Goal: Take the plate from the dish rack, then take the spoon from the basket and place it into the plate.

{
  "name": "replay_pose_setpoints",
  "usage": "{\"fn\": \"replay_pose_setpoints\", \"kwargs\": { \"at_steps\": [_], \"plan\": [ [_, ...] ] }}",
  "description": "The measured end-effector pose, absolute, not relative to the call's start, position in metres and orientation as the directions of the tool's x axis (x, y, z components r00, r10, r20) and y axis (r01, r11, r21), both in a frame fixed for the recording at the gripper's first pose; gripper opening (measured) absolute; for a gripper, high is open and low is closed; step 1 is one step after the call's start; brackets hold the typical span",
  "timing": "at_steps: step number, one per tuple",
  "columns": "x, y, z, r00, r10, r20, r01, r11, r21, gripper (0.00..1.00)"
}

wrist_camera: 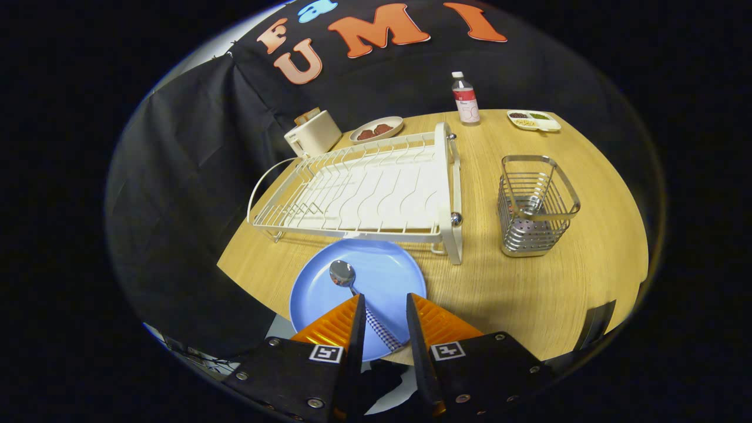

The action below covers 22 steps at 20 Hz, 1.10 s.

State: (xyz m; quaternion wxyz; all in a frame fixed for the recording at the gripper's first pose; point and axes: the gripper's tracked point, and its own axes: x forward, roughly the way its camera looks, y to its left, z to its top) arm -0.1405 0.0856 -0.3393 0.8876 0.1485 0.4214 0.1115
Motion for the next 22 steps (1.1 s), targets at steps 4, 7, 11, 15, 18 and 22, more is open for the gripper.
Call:
{"fn": "replay_pose_setpoints", "kwargs": {
  "at_steps": [4,7,11,15,18,22],
  "plan": [
    [-0.114,0.056,-0.277,0.743,0.261,-0.616,-0.06,0.943,0.327,0.59],
    [-0.098,0.032,-0.228,0.821,0.207,-0.532,-0.052,0.955,0.291,0.73],
    [-0.08,0.006,-0.16,0.905,0.142,-0.401,-0.044,0.969,0.245,0.87],
    [-0.065,-0.009,-0.096,0.962,0.095,-0.256,-0.046,0.981,0.189,0.96],
    [-0.062,-0.016,-0.064,0.98,0.07,-0.184,-0.043,0.988,0.147,0.98],
    [-0.063,-0.016,-0.033,0.99,0.074,-0.12,-0.056,0.987,0.149,0.98]
  ]
}}
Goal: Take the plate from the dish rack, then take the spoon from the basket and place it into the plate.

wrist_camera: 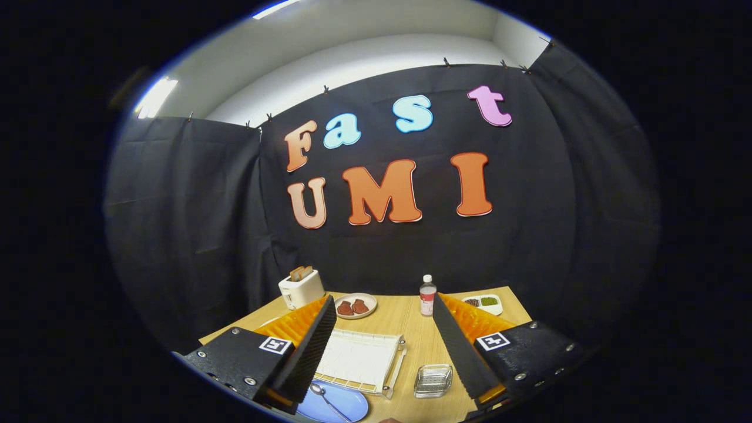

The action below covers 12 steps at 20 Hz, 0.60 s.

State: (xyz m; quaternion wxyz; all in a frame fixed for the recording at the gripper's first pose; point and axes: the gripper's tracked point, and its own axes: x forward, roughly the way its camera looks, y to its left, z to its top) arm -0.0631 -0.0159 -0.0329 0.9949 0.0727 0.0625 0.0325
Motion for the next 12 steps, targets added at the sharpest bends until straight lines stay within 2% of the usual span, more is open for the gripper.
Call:
{"fn": "replay_pose_setpoints", "kwargs": {
  "at_steps": [12],
  "plan": [
    [-0.062,-0.029,0.004,1.0,0.016,-0.025,-0.014,0.998,0.053,0.98]
  ]
}}
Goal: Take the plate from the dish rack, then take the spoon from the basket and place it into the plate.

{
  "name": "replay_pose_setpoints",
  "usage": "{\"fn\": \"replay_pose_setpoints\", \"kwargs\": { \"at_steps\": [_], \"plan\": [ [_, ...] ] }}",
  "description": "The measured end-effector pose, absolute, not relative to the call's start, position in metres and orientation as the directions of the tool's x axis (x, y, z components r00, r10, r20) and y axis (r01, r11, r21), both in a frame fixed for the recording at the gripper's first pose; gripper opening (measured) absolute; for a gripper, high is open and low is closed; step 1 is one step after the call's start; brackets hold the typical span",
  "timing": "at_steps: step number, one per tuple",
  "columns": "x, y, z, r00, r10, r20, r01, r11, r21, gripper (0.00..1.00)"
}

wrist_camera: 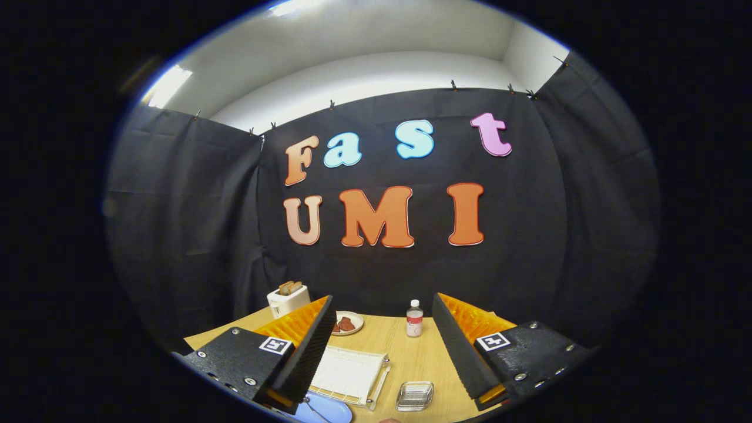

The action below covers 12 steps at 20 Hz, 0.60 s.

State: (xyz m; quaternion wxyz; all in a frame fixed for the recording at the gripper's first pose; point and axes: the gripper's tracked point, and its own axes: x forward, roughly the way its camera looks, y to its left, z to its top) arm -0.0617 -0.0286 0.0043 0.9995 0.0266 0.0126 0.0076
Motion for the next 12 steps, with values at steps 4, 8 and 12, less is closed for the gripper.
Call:
{"fn": "replay_pose_setpoints", "kwargs": {
  "at_steps": [4,8,12],
  "plan": [
    [-0.062,-0.029,0.01,1.0,0.012,-0.016,-0.011,0.998,0.059,0.98],
    [-0.064,-0.03,0.02,1.0,0.006,-0.007,-0.006,0.999,0.044,0.98],
    [-0.065,-0.028,0.026,1.0,0.001,-0.005,-0.001,1.0,0.022,0.98]
  ]
}}
